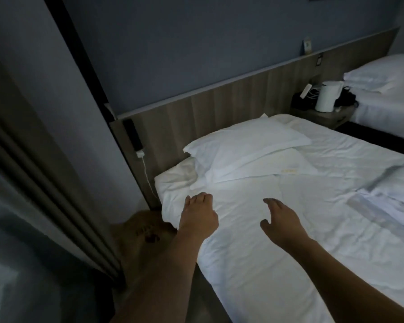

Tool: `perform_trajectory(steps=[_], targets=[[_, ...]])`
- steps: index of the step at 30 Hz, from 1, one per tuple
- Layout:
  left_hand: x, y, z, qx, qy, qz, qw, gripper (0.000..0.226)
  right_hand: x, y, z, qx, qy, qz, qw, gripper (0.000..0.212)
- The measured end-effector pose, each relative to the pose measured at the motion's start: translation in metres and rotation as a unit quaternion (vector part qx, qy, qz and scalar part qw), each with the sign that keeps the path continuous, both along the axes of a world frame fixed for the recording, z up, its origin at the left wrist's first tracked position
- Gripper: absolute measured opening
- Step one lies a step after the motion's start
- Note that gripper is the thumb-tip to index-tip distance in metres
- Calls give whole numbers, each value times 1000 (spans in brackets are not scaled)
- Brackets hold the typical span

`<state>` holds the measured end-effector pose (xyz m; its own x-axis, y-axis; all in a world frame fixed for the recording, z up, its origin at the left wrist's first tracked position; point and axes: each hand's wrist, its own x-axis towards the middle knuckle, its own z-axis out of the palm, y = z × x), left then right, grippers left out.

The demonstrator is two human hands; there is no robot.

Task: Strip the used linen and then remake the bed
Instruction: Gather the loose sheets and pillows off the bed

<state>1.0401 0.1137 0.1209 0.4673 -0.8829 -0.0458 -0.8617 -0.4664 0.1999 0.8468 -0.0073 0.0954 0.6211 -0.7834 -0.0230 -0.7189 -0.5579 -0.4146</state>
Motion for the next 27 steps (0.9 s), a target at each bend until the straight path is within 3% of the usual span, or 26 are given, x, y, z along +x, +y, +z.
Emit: perform_trajectory(steps=[3,11,15,18,20,23,25,27], targets=[[45,-53,-9,-13,-17,-32,999,51,42,-45,-10,-1,4,-32,999,67],[187,-168,-24,24,26,24,999,53,153,-148,-44,13,56,-21,998,74],[239,-283,-60,71,79,33,994,59,198,-235,-82,14,101,-42,994,81],[250,-393,-114,119,92,7,989,78,231,-313,-129,-4,137,-95,986,86],[239,-457,-163,140,61,-24,988,99,253,-365,-163,-32,178,-117,977,91],[237,-523,-229,134,-78,-101,983,127,278,-442,-206,-88,208,-139,964,106],[270,-557,-260,104,-149,-147,972,132,289,-492,-229,-118,213,-133,961,118],[321,-584,-282,68,-157,-178,969,132,297,-542,-248,-132,230,-99,959,128]])
